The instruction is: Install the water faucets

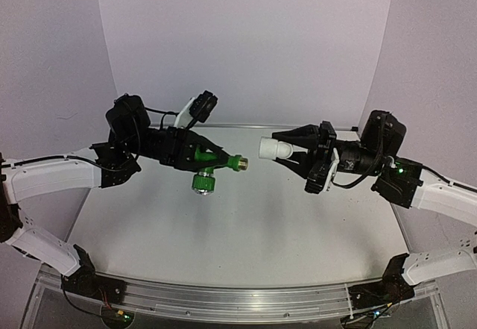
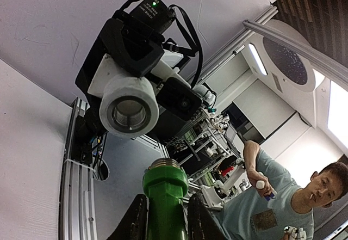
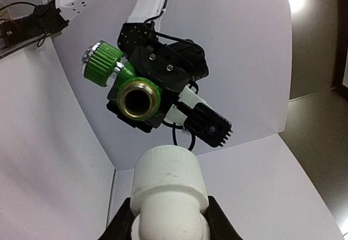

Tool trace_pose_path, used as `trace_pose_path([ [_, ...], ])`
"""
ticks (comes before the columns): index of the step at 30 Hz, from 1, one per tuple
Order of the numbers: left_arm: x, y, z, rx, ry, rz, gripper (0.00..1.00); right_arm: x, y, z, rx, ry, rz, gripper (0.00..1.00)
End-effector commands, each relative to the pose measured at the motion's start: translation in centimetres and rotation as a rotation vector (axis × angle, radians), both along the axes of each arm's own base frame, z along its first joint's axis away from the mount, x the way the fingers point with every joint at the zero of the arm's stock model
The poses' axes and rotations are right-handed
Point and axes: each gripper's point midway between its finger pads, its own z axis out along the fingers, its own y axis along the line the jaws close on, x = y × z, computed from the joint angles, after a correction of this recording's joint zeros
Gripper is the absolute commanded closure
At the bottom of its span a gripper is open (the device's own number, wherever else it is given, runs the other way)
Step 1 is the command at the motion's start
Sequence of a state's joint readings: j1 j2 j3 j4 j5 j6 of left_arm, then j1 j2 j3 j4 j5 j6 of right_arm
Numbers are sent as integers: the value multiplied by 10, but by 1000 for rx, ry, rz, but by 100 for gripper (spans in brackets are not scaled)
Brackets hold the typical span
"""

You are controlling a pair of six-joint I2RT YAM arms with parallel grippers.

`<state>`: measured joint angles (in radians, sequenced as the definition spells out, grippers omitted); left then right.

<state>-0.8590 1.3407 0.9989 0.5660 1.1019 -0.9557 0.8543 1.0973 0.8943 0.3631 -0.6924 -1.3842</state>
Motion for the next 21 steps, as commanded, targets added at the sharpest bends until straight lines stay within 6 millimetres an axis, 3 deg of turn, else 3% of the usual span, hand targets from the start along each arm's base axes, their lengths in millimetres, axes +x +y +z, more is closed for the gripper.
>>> trace_pose_path([
  [1,-6,1,21,-46,-37,-17,100,-23,-5,22,65,-195,75,100],
  [7,-2,-3,22,-42,-31,11,100,-27,0,11,50,-242,101,100],
  [21,10,-15,21,-48,-25,77,100,-22,12,7,60,-265,81,100],
])
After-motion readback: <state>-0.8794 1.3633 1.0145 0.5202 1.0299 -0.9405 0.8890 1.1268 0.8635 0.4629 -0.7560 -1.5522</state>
